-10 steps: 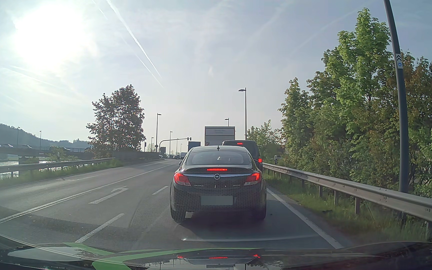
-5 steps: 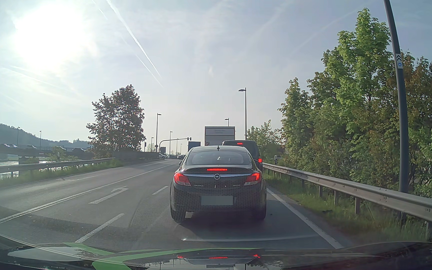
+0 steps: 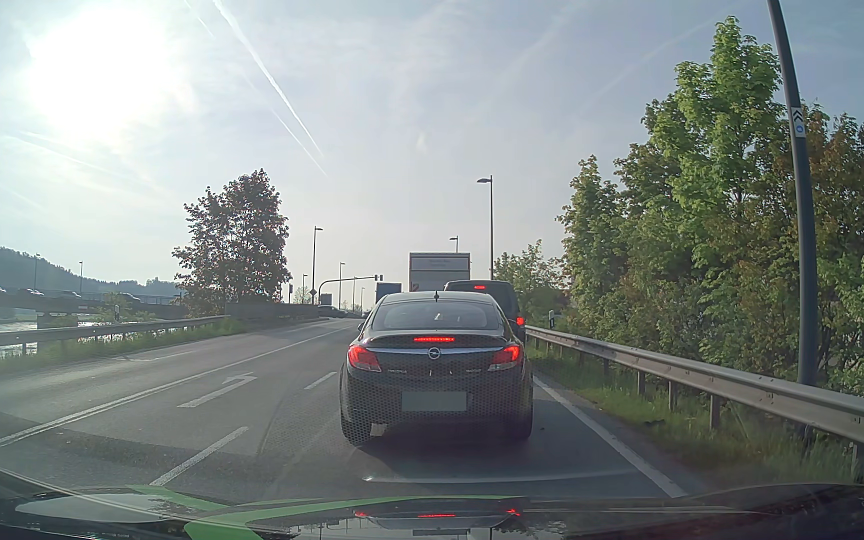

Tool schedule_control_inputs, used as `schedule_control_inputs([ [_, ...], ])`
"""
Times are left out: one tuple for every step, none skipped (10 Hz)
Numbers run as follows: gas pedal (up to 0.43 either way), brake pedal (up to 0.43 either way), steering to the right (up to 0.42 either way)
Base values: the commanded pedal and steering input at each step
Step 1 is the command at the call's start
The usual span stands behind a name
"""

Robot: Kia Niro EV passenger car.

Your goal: Follow the waypoints while adhering to traffic rules and regulations

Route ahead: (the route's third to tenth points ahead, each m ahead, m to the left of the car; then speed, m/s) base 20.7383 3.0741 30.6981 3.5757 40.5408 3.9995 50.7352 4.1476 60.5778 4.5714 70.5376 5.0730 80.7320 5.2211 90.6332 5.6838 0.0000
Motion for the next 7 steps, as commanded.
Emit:
schedule_control_inputs([
  [0.0, 0.268, 0.001],
  [0.0, 0.268, 0.0],
  [0.0, 0.268, 0.0],
  [0.0, 0.274, 0.0],
  [0.0, 0.268, 0.0],
  [0.0, 0.268, 0.0],
  [0.0, 0.268, 0.0],
])
